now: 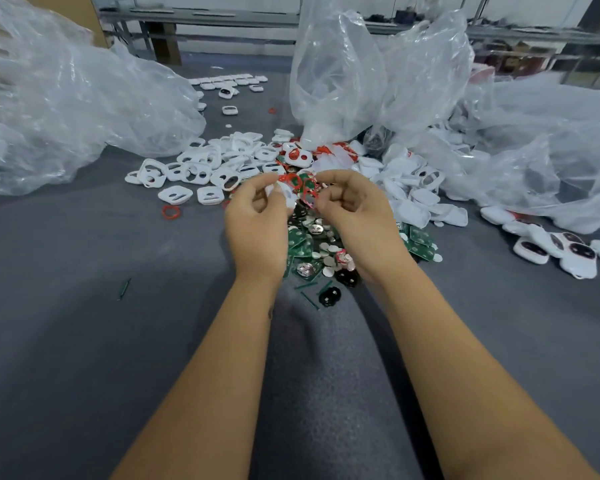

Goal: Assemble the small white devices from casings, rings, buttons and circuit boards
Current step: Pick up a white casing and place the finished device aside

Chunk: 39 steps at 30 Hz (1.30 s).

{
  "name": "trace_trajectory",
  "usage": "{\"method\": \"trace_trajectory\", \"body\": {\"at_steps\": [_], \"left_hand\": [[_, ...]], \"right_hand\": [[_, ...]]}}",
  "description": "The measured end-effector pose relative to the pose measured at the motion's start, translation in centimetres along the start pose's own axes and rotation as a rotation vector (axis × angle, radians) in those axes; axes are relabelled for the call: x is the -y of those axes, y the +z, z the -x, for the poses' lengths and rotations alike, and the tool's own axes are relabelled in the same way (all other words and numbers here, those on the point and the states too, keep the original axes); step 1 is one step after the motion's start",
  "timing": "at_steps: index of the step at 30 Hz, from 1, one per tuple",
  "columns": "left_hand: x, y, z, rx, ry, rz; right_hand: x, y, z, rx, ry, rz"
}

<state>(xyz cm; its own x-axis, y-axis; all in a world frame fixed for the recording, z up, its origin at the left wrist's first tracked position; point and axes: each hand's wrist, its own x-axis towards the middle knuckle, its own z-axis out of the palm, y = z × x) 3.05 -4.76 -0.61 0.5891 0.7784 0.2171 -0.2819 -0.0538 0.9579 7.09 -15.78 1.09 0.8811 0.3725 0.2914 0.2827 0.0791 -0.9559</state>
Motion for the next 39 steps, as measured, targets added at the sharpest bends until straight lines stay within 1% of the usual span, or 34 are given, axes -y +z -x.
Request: {"method": "trace_trajectory", "body": {"at_steps": [4,5,8,10,13,16,18,23,30,32,36,39], "left_hand": [[-0.1,0.4,1.1,0.251,0.06,-0.078],[-0.2,0.3,1.2,0.297,0.097,-0.107],[-0.2,0.2,1.3,0.423,0.242,-0.299],[-0.2,0.2,1.4,0.487,0.229,-0.331],[-0.2,0.1,1.7,0.494,0.181,-0.262],[-0.3,0.2,1.8,0.523,0.118,-0.125],[-0.3,0.2,1.8,0.545,0.09,-0.077],[-0.3,0.1,1.4,0.548,0.015,-0.049],[-0.4,-0.3,1.2,0.558,0.023,-0.001],[-0.5,-0.3,1.2,0.553,0.006,0.034],[-0.4,-0.4,1.1,0.513,-0.054,0.092],[-0.4,-0.4,1.1,0.509,-0.074,0.128]], "right_hand": [[-0.1,-1.3,1.0,-0.04,0.023,-0.095],[-0.1,-1.6,1.1,-0.049,0.024,-0.092],[0.1,-2.2,1.2,-0.072,0.017,-0.031],[0.1,-2.5,1.2,-0.11,0.008,-0.024],[0.1,-2.8,1.2,-0.142,-0.023,-0.054],[0.1,-3.1,1.2,-0.136,-0.052,-0.091],[0.1,-3.0,1.2,-0.127,-0.063,-0.083],[-0.2,-2.5,1.2,-0.147,-0.04,-0.015],[-0.4,-2.2,1.2,-0.177,-0.062,0.034],[-0.3,-2.3,1.2,-0.153,-0.063,0.037],[0.1,-2.2,1.4,-0.026,-0.074,0.036],[0.3,-1.8,1.5,-0.054,-0.101,0.101]]}}
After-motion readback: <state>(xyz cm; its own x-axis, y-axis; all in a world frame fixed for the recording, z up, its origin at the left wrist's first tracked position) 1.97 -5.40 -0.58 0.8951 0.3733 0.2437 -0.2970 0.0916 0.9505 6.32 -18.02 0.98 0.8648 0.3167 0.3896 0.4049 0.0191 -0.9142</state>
